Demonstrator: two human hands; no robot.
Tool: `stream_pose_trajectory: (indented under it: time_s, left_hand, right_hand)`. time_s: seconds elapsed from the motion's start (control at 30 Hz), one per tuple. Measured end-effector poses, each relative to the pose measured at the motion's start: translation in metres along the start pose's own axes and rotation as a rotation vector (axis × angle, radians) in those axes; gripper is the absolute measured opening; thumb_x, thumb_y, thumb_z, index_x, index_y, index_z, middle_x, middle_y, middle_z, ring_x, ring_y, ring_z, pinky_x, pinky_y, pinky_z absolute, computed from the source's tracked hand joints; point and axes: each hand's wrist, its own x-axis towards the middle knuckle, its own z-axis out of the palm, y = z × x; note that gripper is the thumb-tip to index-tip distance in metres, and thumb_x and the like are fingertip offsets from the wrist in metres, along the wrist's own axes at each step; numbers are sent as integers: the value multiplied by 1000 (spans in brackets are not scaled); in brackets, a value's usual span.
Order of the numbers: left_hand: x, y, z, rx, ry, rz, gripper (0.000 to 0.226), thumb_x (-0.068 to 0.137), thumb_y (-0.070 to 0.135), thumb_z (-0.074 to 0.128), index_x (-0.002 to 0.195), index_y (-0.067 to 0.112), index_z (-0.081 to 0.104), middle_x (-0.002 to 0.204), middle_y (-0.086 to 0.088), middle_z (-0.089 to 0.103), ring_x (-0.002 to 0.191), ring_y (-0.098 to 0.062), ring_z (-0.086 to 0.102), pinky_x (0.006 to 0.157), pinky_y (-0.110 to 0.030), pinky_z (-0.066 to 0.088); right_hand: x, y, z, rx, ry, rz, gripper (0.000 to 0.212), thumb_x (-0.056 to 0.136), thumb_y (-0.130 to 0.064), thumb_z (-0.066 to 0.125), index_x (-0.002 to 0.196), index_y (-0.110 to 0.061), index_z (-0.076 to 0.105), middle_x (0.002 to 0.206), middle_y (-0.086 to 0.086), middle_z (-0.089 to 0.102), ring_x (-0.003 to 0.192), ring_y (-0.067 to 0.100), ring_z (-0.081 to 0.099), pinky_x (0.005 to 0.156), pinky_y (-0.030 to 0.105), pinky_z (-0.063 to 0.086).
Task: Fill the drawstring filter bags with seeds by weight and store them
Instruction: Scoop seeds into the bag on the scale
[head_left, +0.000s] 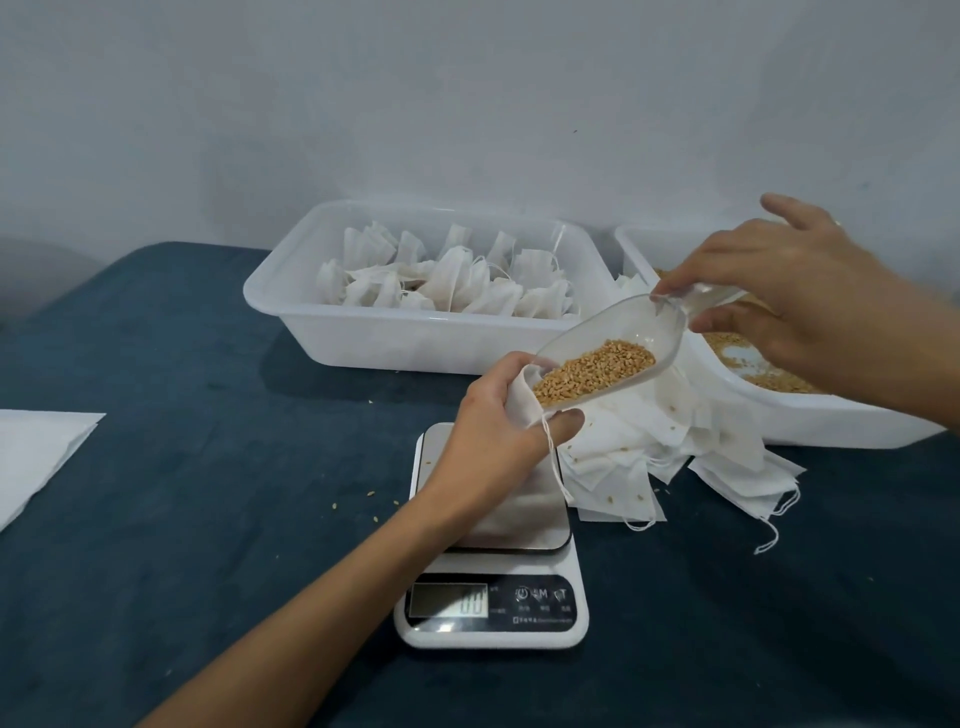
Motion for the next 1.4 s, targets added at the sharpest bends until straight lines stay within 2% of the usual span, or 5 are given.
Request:
stream_pose_trajectory:
  time_s: [0.2,0.37,0.53,1.27,1.4]
  left_hand:
    - [1,-2,3,10,10,-1,41,73,30,79,112,34,66,127,-1,71,118,-19,67,104,-39,52]
    - [0,-2,2,11,26,13,36,70,31,80,101,44,66,108,11,75,98,-8,71,80,-16,50]
    - [2,-3,0,23,31,18,40,69,32,82,105,41,67,119,1,72,107,-17,69,91,-30,54]
    - [4,-3,-4,54,54,58,42,69,32,86,104,44,67,107,21,71,108,-12,68,101,-42,55]
    - [4,-2,-4,43,55,54,42,70,30,86,106,43,67,115,11,71,112,-18,68,102,-48,54]
  right_hand:
    - [2,-4,-1,-32,21,-13,31,87,-11,71,116,-20,71,108,2,70,110,33,61,120,50,13]
    - [4,-7,-1,-60,29,-33,31,86,-9,73,115,-18,72,106,5,70,108,35,62,120,54,15]
    - [6,-9,0,-83,39,-49,32,84,-8,75,115,-18,72,104,6,70,107,35,62,119,54,16]
    - [10,-14,0,-93,48,-60,30,85,-8,72,114,-15,72,104,8,70,106,36,63,119,56,16]
    - [11,-15,-1,-98,47,-63,30,84,-8,73,114,-14,73,104,9,70,107,37,62,119,57,15]
